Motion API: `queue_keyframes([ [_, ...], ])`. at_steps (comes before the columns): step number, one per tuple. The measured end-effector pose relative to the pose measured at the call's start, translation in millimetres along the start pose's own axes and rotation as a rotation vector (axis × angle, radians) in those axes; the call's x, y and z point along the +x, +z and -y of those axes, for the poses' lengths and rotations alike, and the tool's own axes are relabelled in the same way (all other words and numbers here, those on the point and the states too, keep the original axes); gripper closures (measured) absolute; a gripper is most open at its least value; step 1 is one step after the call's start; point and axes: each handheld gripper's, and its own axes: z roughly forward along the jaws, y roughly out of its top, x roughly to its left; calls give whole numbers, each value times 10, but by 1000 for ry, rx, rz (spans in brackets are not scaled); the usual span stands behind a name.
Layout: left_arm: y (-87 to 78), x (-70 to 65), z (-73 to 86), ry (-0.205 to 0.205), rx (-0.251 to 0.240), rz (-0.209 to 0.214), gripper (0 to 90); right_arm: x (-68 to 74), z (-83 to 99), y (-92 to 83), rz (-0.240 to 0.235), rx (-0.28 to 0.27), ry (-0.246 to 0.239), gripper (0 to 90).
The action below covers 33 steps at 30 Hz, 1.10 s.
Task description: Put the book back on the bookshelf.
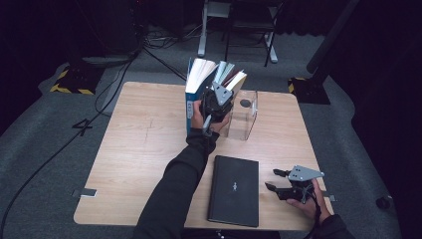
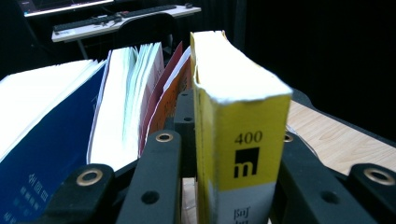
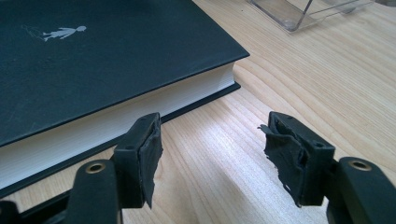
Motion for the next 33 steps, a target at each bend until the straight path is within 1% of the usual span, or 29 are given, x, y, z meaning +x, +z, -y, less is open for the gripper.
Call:
queue_keyframes([
  [4, 49, -10, 12, 2, -6, -23, 750, 10, -4, 2, -6, 2, -3, 367],
  [6, 75, -37, 18, 10, -6, -33, 750, 13, -5, 4, -6, 3, -4, 368],
  [9, 112, -74, 17, 9, 0, -52, 750, 15, -5, 6, -8, 6, -6, 368],
  [12, 148, -95, 4, 19, 12, -59, 750, 15, -5, 9, -18, 7, -5, 370],
  [14, 169, -99, -7, 8, 11, -67, 750, 19, -5, 13, -19, 9, -10, 370],
  [16, 200, -106, -26, 6, 4, -75, 750, 22, -6, 14, -22, 10, -11, 370],
  [20, 255, -115, -53, 22, 4, -82, 750, 21, -6, 9, -23, 8, -13, 376],
  [21, 273, -111, -55, 13, -2, -81, 750, 18, -5, 9, -24, 6, -13, 376],
  [22, 284, -110, -55, 13, -4, -85, 750, 15, -5, 10, -23, 7, -12, 377],
  [24, 315, -120, -49, 5, -12, -103, 750, 16, -4, 14, -26, 8, -11, 377],
  [26, 326, -129, -42, -3, -23, -113, 750, 23, -7, 16, -28, 9, -14, 377],
  [29, 341, -138, -20, -28, -26, -122, 750, 24, -9, 17, -30, 8, -13, 379],
  [33, 350, -134, 39, -70, -47, -133, 749, 27, -11, 15, -32, 8, -17, 379],
])
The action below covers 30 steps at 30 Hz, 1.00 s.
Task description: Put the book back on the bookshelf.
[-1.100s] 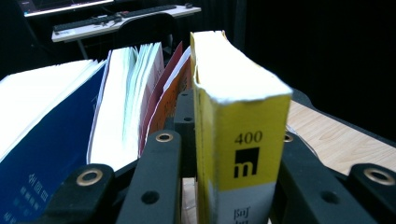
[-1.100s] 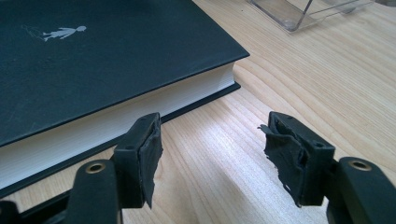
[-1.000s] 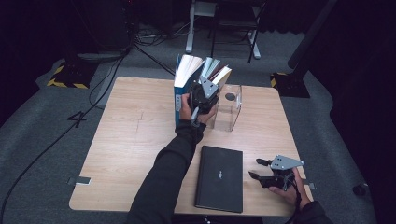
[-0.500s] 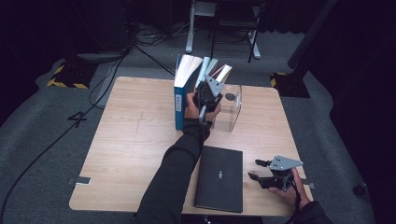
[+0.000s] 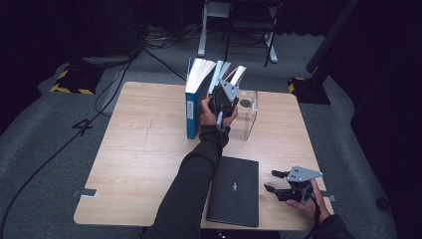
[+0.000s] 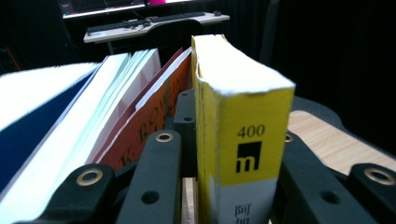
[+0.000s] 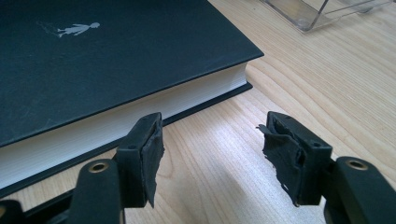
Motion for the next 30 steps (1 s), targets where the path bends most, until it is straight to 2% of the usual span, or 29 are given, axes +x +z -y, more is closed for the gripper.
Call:
queue_keyframes([
  [5, 25, -14, 109, -47, -8, -2, 749, 3, -2, 1, -3, -2, -5, 381],
  [11, 51, -17, 238, -67, 0, -2, 747, 7, -5, -5, -5, -5, -10, 382],
  [14, 44, 1, 329, -90, -2, 6, 746, 16, -10, -5, -6, -7, -18, 382],
  [27, -104, 21, 336, -43, 42, 48, 734, 11, 2, 5, -5, 8, -14, 378],
  [30, -136, 41, 343, -42, 48, 55, 734, 13, 3, 7, -7, 9, -14, 378],
])
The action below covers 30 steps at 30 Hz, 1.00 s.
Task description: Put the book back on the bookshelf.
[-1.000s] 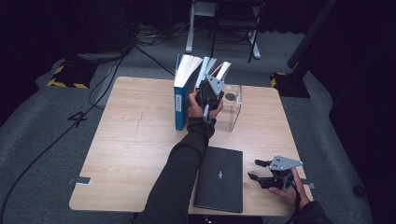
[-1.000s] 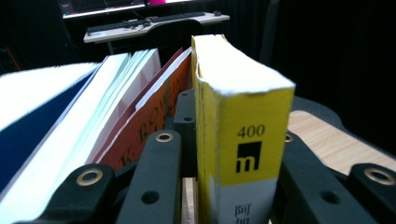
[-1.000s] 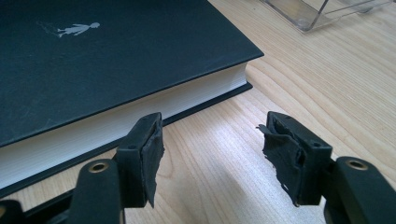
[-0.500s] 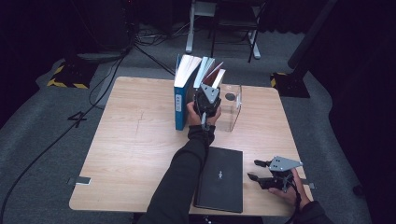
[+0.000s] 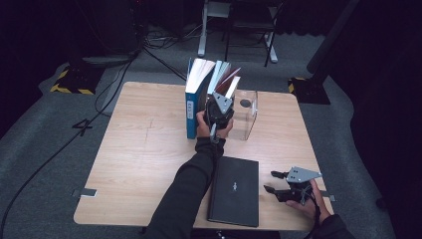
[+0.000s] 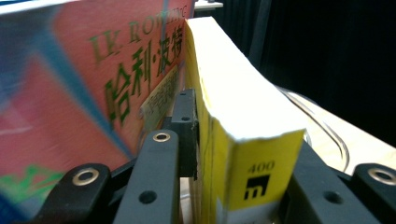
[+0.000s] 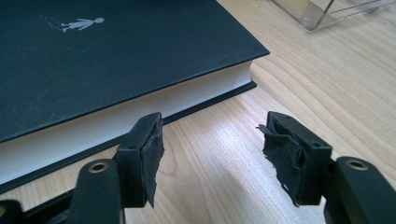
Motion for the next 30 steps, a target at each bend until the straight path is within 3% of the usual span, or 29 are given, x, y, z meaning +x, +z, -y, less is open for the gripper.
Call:
queue_keyframes([
  [10, -130, 107, 9, 4, 19, 40, 726, 0, 4, 10, 1, 10, 0, 369],
  [14, -176, 127, -30, 7, 4, 60, 680, 1, 4, 14, -3, 14, 2, 370],
  [20, -189, 74, -149, 65, 30, 77, 609, 7, 4, 23, -5, 24, -4, 370],
  [22, -175, 55, -204, 89, 51, 103, 580, 4, 5, 23, -5, 25, -1, 370],
  [30, -89, 1, -310, 105, 132, 59, 583, 7, 5, 31, -4, 40, -4, 370],
])
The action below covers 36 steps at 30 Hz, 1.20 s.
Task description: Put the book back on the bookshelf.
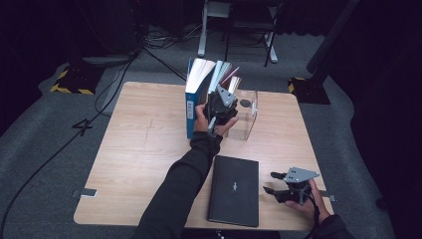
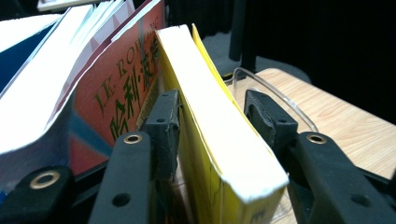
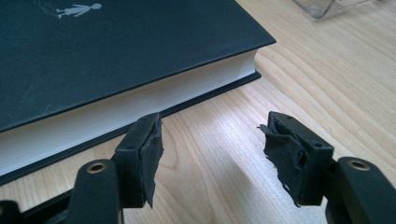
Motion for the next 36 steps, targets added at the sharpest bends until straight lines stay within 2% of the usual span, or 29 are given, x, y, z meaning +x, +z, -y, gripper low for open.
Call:
queue_keyframes([
  [1, 18, -17, -15, 4, 18, -17, 632, -2, 2, 4, 0, 2, 0, 371],
  [3, 40, -31, -48, 15, 52, -35, 647, -2, 2, 6, 1, 6, 4, 371],
  [5, 56, -48, -89, 24, 81, -66, 737, 1, 3, 13, 0, 13, 2, 373],
  [6, 63, -42, -91, 19, 78, -61, 742, 2, 2, 15, 0, 16, 0, 373],
  [12, 89, -4, -56, -1, 32, -62, 752, 4, 3, 17, -5, 20, -3, 376],
  [16, 116, -22, -34, -15, -40, -81, 753, 4, 3, 17, -9, 18, -1, 378],
  [18, 132, -19, -35, -18, -56, -83, 752, 8, 2, 17, -12, 18, -1, 379],
  [23, 215, -8, -14, -57, -75, -94, 751, 15, -5, 11, -15, 14, -7, 379],
  [26, 264, -30, 19, -94, -105, -120, 751, 8, -4, 1, -19, 6, 0, 380],
  [30, 293, -60, 47, -118, -116, -138, 749, 11, -6, 2, -21, 4, -2, 380],
  [36, 288, -49, 62, -121, -130, -127, 738, 13, -7, 10, -23, 9, -5, 379],
])
